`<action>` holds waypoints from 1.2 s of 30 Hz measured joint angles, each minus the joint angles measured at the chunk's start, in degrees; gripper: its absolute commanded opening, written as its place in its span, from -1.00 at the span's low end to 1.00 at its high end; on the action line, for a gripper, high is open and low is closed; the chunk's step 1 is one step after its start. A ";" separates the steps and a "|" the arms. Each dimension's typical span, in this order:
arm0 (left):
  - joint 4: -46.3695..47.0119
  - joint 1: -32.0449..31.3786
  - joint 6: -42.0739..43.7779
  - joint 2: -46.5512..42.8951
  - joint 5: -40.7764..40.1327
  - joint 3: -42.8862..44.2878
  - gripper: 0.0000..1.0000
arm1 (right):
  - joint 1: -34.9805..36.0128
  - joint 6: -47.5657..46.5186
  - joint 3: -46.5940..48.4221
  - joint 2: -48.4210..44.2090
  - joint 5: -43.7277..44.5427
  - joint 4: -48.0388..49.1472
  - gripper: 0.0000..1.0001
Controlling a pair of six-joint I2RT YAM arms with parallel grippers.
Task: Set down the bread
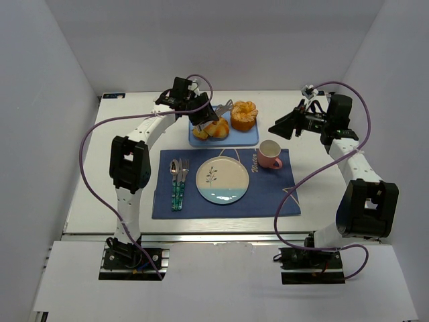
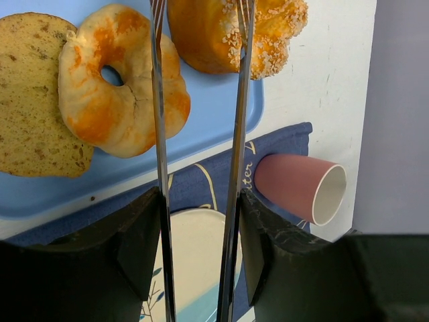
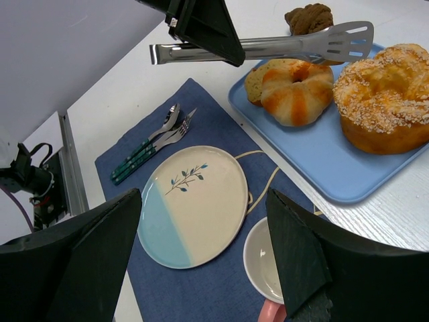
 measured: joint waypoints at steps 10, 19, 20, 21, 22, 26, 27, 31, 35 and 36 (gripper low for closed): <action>1.55 0.00 -0.52 0.00 0.72 -0.31 0.15 | -0.02 0.09 -0.66 0.00 -0.13 0.37 0.60; 2.45 0.00 -0.96 0.00 2.89 -0.44 0.15 | -0.02 0.17 -0.85 -0.02 -0.13 0.76 0.61; 2.51 0.00 -1.01 0.00 3.21 -0.46 0.15 | -0.02 0.17 -0.85 -0.02 -0.13 0.81 0.61; 2.69 -0.02 -1.03 0.00 3.54 -0.61 0.15 | -0.02 0.20 -0.85 -0.02 -0.13 0.83 0.61; 2.78 -0.02 -1.03 0.00 3.85 -0.76 0.15 | -0.02 0.20 -0.85 -0.04 -0.13 0.83 0.61; 2.16 -0.02 -0.96 0.00 4.33 -0.96 0.15 | -0.02 0.24 -0.85 -0.04 -0.13 0.85 0.61; 2.16 -0.02 -0.92 0.00 4.37 -0.96 0.15 | -0.02 0.26 -0.85 -0.04 -0.13 0.87 0.61; 2.14 -0.09 -0.87 0.00 4.70 -1.18 0.13 | -0.02 0.42 -0.85 -0.04 -0.13 0.90 0.61; 2.12 -0.46 -0.87 0.02 5.55 -1.18 0.00 | -0.02 0.44 -0.87 -0.04 -0.15 0.90 0.61; 2.14 -0.63 -0.98 0.11 5.81 -1.18 -0.02 | -0.02 0.44 -0.94 -0.04 -0.15 0.94 0.61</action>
